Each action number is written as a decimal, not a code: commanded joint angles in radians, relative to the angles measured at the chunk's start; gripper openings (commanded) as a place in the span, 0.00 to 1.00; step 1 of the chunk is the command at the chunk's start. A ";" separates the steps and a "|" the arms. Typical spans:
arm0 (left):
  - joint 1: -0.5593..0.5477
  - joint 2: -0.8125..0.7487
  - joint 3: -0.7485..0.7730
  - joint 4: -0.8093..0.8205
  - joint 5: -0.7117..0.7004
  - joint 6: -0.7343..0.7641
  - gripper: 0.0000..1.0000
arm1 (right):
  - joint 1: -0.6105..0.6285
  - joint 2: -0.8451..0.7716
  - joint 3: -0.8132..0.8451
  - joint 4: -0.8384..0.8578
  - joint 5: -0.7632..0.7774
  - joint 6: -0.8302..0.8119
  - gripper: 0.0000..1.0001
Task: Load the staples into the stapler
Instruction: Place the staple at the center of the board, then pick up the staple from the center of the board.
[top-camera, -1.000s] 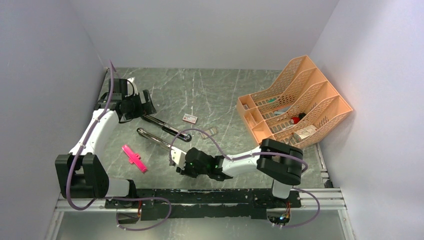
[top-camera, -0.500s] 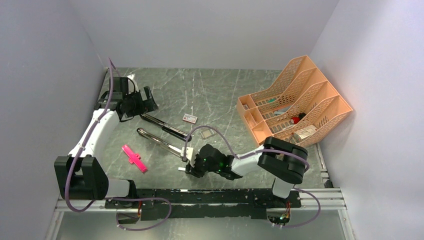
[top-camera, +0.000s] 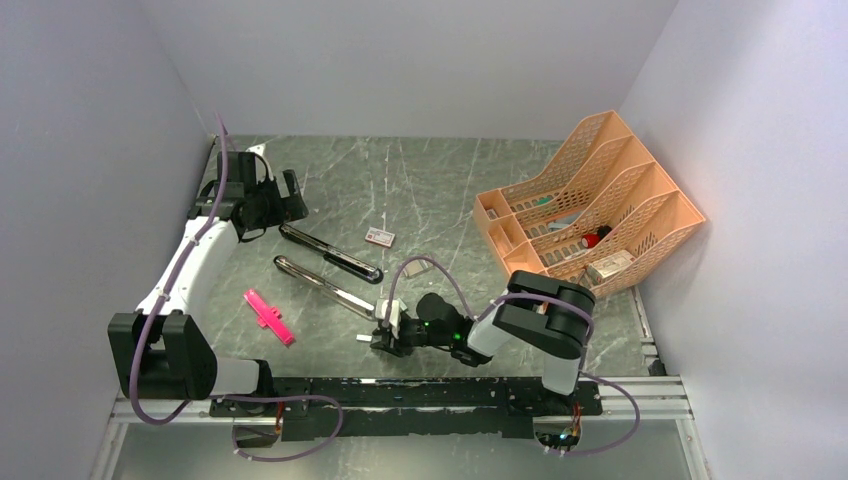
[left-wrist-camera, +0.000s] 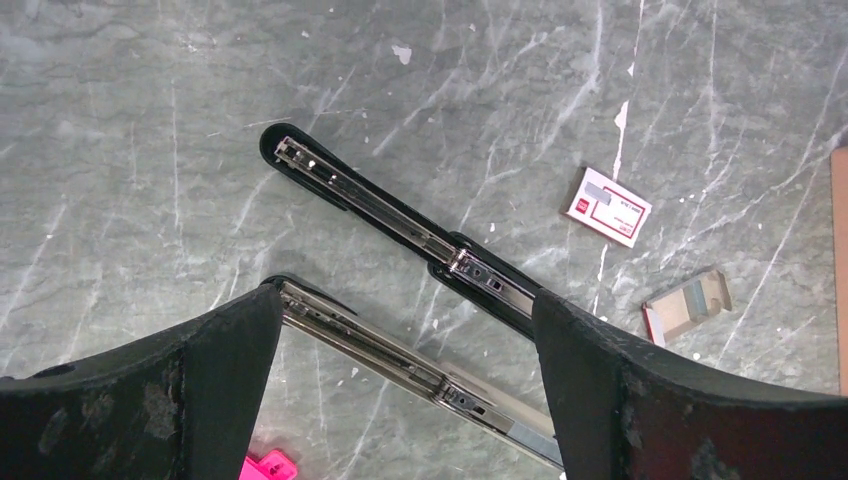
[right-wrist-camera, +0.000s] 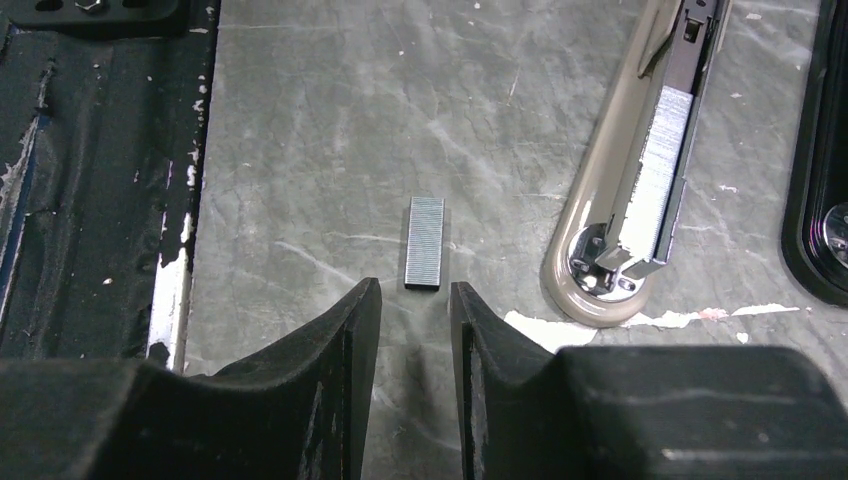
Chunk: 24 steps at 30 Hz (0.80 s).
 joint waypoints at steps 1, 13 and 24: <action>-0.001 -0.010 0.019 0.015 -0.048 0.026 0.99 | 0.001 0.072 -0.036 -0.114 0.030 -0.031 0.36; -0.001 -0.010 0.015 0.014 -0.060 0.037 0.99 | -0.008 0.110 -0.002 -0.136 0.014 -0.032 0.36; -0.001 -0.013 0.010 0.015 -0.061 0.040 0.99 | -0.007 0.116 0.000 -0.148 0.008 -0.030 0.29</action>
